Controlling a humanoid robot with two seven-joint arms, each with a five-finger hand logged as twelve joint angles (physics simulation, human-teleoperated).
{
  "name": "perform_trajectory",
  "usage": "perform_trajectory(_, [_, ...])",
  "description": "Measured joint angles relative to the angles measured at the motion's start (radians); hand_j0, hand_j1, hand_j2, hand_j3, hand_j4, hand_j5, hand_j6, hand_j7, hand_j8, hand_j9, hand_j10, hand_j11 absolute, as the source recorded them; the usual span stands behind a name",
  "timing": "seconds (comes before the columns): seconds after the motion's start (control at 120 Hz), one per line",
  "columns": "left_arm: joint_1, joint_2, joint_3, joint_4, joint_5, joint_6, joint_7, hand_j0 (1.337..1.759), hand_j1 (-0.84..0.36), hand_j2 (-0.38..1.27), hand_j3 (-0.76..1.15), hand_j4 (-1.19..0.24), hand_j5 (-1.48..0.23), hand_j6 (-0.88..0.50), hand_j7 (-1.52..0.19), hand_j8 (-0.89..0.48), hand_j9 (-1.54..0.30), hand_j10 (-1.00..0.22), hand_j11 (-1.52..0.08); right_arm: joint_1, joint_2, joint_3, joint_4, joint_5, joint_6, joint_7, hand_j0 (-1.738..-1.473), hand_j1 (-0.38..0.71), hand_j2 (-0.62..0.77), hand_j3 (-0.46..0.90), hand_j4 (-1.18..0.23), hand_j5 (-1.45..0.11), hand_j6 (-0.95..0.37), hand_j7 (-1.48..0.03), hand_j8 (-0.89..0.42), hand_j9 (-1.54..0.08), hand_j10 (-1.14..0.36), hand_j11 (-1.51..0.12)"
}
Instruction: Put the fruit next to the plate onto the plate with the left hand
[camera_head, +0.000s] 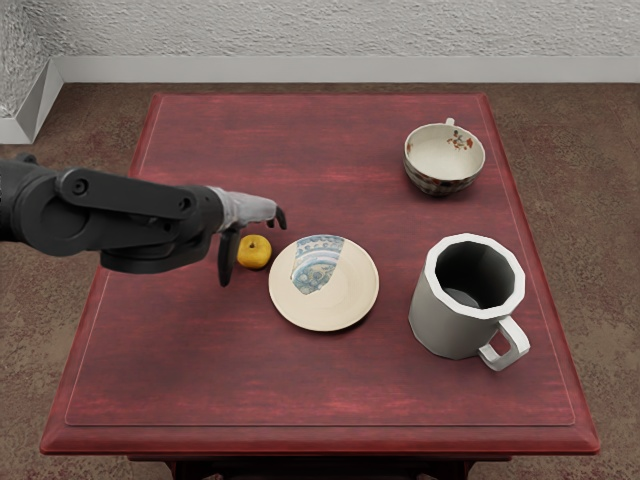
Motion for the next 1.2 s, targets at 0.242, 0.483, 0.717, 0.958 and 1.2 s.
perform_trajectory(0.242, [0.018, -0.008, 0.011, 0.001, 0.018, 0.047, 0.000, 1.658, 0.02, 0.06, 0.00, -0.27, -0.35, -0.27, -0.35, -0.27, -0.35, -0.27, -0.35, 0.000, 0.000, 0.000, 0.000, 0.000, 0.000, 0.000, -1.658, -0.32, 0.00, 0.00, -0.02, -0.03, -0.02, -0.03, -0.02, -0.03, -0.02, -0.03])
perform_trajectory(0.483, [0.029, -0.009, 0.015, 0.002, 0.034, 0.097, -0.001, 1.658, 0.01, 0.06, 0.00, -0.28, -0.37, -0.28, -0.37, -0.28, -0.37, -0.28, -0.37, 0.000, 0.000, 0.000, 0.000, 0.000, 0.000, 0.000, -1.658, -0.32, 0.00, 0.00, -0.02, -0.03, -0.02, -0.03, -0.02, -0.03, -0.02, -0.03])
perform_trajectory(0.717, [0.038, -0.011, 0.017, 0.001, 0.042, 0.130, -0.001, 1.658, 0.01, 0.06, 0.00, -0.29, -0.37, -0.29, -0.37, -0.29, -0.37, -0.29, -0.37, 0.000, 0.000, 0.000, 0.000, 0.000, 0.000, 0.000, -1.658, -0.32, 0.00, 0.00, -0.02, -0.03, -0.02, -0.03, -0.02, -0.03, -0.02, -0.03])
perform_trajectory(0.958, [0.053, -0.016, 0.023, 0.000, 0.048, 0.157, -0.003, 1.658, 0.01, 0.06, 0.00, -0.29, -0.37, -0.29, -0.37, -0.29, -0.37, -0.29, -0.37, 0.000, 0.000, 0.000, 0.000, 0.000, 0.000, 0.000, -1.658, -0.32, 0.00, 0.00, -0.02, -0.03, -0.02, -0.03, -0.02, -0.03, -0.02, -0.03])
perform_trajectory(1.2, [0.069, -0.023, 0.025, 0.004, 0.049, 0.163, -0.003, 1.658, 0.00, 0.06, 0.00, -0.29, -0.37, -0.29, -0.37, -0.29, -0.37, -0.29, -0.37, 0.000, 0.000, 0.000, 0.000, 0.000, 0.000, 0.000, -1.658, -0.32, 0.00, 0.00, -0.02, -0.03, -0.02, -0.03, -0.02, -0.03, -0.02, -0.03])
